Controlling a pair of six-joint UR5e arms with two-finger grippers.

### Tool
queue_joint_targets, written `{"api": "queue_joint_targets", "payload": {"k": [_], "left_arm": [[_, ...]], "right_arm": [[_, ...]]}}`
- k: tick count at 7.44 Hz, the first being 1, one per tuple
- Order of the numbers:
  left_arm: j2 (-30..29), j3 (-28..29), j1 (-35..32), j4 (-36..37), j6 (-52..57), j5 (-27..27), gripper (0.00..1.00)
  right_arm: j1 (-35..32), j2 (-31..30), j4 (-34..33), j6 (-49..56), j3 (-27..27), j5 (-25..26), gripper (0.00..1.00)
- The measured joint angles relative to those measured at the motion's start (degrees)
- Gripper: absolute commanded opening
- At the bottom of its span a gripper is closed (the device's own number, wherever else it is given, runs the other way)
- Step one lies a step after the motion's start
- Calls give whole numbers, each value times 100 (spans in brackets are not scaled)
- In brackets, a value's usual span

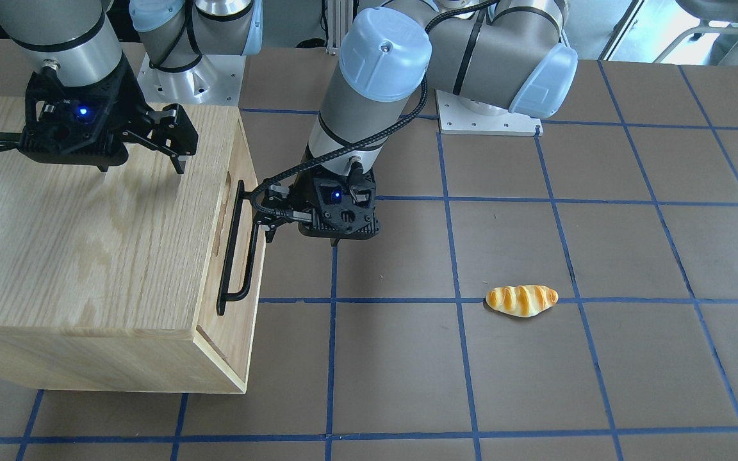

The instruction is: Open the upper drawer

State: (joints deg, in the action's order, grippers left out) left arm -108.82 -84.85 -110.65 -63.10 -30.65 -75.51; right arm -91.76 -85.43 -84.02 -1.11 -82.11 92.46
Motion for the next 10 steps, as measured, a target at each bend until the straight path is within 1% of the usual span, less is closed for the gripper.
{"api": "queue_joint_targets", "payload": {"k": [3, 10], "left_arm": [[-157, 86, -141, 112, -16, 3, 100], [-209, 96, -215, 249, 263, 31, 100]], "right_arm": [[0, 0, 0, 3, 2, 0, 100], [2, 0, 0, 1, 0, 0, 100]]}}
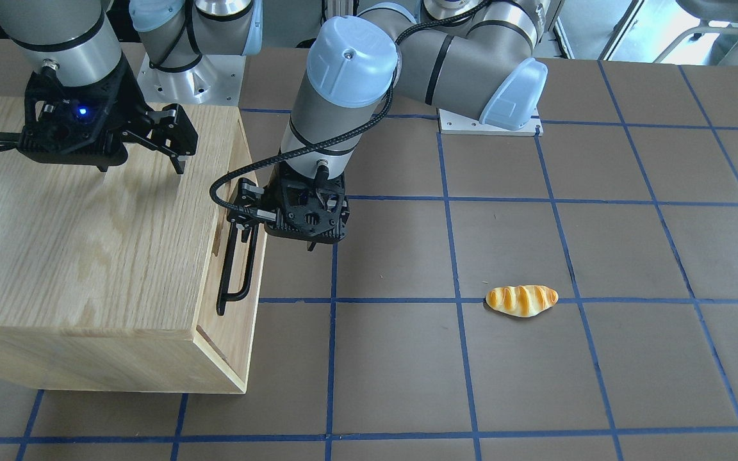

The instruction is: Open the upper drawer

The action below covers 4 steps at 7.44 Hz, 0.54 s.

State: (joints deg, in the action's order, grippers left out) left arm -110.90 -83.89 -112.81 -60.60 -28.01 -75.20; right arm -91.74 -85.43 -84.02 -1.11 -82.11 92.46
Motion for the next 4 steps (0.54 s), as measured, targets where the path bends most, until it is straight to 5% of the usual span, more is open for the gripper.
{"api": "queue_joint_targets", "payload": {"k": [4], "left_arm": [[-131, 4, -9, 149, 184, 4, 100]], "right_arm": [[-2, 0, 0, 0, 0, 0, 100]]}}
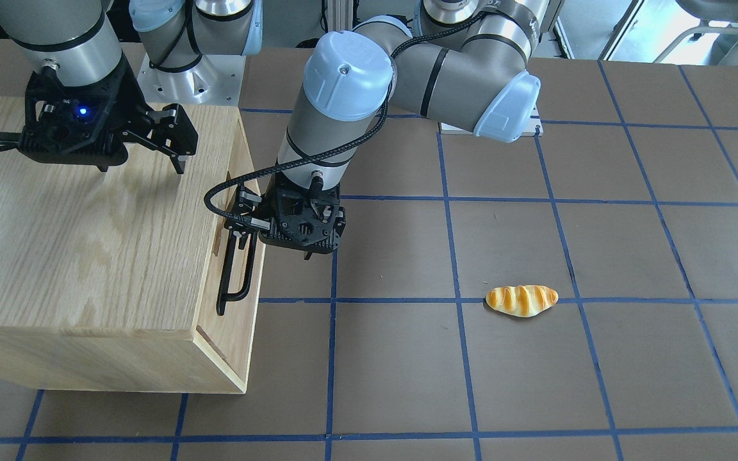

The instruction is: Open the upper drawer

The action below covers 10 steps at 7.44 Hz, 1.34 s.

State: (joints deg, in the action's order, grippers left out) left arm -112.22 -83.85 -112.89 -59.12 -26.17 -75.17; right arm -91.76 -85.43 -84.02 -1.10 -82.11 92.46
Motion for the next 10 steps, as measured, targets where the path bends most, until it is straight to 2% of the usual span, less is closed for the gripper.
{"api": "queue_joint_targets", "payload": {"k": [10], "left_arm": [[-80, 142, 35, -81, 578, -260, 100]], "right_arm": [[0, 0, 0, 4, 2, 0, 100]]}}
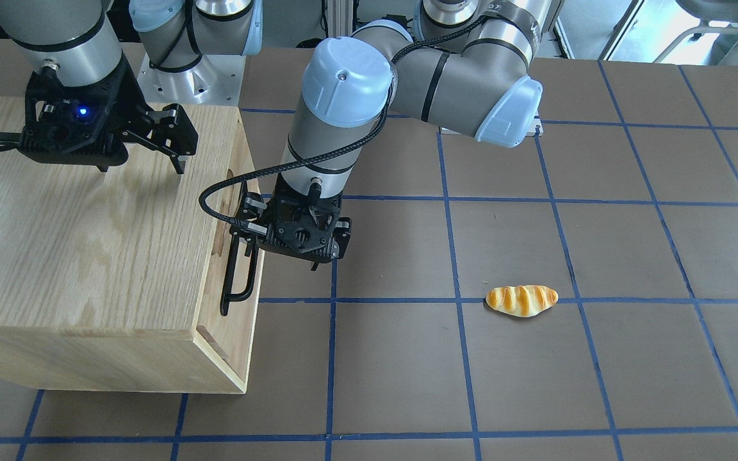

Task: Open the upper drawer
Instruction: 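Pull the handle with the left gripper, sliding the drawer out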

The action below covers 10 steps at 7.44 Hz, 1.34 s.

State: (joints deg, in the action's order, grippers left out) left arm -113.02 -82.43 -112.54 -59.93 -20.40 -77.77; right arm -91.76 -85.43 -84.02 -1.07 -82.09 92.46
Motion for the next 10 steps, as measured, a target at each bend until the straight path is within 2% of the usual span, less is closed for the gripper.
{"api": "queue_joint_targets", "payload": {"k": [10], "left_arm": [[168, 14, 182, -445, 586, -433, 100]], "right_arm": [[2, 0, 0, -1, 0, 0, 100]]}}
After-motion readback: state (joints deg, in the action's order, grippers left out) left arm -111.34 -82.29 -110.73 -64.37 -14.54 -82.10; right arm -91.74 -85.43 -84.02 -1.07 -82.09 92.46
